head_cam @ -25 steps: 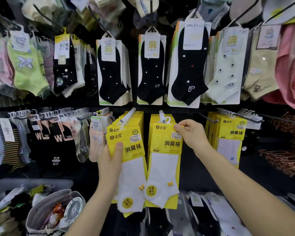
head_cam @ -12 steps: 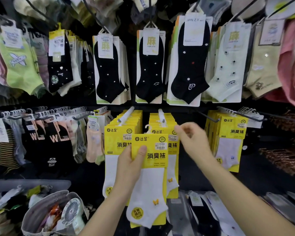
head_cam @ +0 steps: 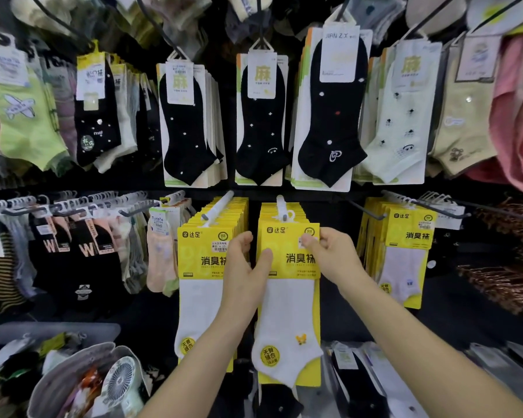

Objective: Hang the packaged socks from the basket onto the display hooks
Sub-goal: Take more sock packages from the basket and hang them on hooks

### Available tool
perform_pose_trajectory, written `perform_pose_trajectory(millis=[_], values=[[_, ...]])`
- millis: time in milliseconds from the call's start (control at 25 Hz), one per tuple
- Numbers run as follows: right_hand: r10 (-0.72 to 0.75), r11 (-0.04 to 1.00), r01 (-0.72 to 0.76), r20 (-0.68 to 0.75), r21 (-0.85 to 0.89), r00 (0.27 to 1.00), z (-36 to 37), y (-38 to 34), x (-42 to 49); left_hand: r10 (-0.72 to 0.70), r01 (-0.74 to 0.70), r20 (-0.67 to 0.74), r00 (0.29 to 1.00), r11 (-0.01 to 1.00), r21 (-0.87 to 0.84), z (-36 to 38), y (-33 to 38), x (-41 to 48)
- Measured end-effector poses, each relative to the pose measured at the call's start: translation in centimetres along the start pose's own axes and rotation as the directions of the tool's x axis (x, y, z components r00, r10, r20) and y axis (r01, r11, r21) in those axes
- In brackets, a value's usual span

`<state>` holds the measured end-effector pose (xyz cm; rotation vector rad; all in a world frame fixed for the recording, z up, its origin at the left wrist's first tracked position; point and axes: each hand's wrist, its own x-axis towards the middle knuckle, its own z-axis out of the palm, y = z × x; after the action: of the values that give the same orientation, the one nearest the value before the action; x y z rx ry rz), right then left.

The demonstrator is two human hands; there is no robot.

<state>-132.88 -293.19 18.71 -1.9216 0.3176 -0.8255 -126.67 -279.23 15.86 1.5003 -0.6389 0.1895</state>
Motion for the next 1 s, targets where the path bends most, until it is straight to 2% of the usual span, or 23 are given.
perform_pose_trajectory(millis=[80, 200, 360, 400, 560, 760, 880, 1000], values=[[-0.006, 0.997, 0.007, 0.02, -0.083, 1.0, 0.5, 0.3, 0.1, -0.013, 0.01, 0.043, 0.999, 0.998, 0.067, 0.4, 0.1, 0.8], [0.001, 0.993, 0.002, 0.021, -0.114, 1.0, 0.9, 0.6, 0.1, -0.089, 0.078, 0.089, 0.992, 0.99, 0.116, 1.1, 0.4, 2.2], [-0.079, 0.945, 0.022, -0.164, -0.325, 0.983, 0.8, 1.6, -0.5, -0.096, 0.097, 0.137, 0.986, 0.995, 0.002, 1.5, 0.2, 2.9], [-0.088, 0.955, 0.039, -0.154, -0.293, 0.984, 0.9, 1.9, -0.5, -0.083, 0.088, 0.145, 0.986, 0.996, -0.03, 1.6, 0.0, 3.0], [-0.029, 0.995, 0.02, 0.094, 0.097, 0.995, 2.5, 2.7, -0.2, -0.053, 0.079, 0.17, 0.984, 0.985, -0.151, 2.1, -1.2, 2.7], [-0.027, 0.982, 0.008, 0.103, 0.189, 0.994, 3.2, 5.4, -0.5, -0.093, 0.135, 0.23, 0.969, 0.976, -0.171, 1.7, -3.8, 1.6], [0.008, 0.972, -0.042, 0.147, 0.231, 0.989, 3.8, 6.8, -1.3, -0.184, 0.242, 0.265, 0.947, 0.949, -0.204, 2.1, -5.5, 0.3], [0.02, 0.961, -0.063, 0.157, 0.271, 0.987, 4.4, 7.0, -1.7, -0.305, 0.376, 0.256, 0.917, 0.874, -0.306, 2.3, -5.8, 0.1]])
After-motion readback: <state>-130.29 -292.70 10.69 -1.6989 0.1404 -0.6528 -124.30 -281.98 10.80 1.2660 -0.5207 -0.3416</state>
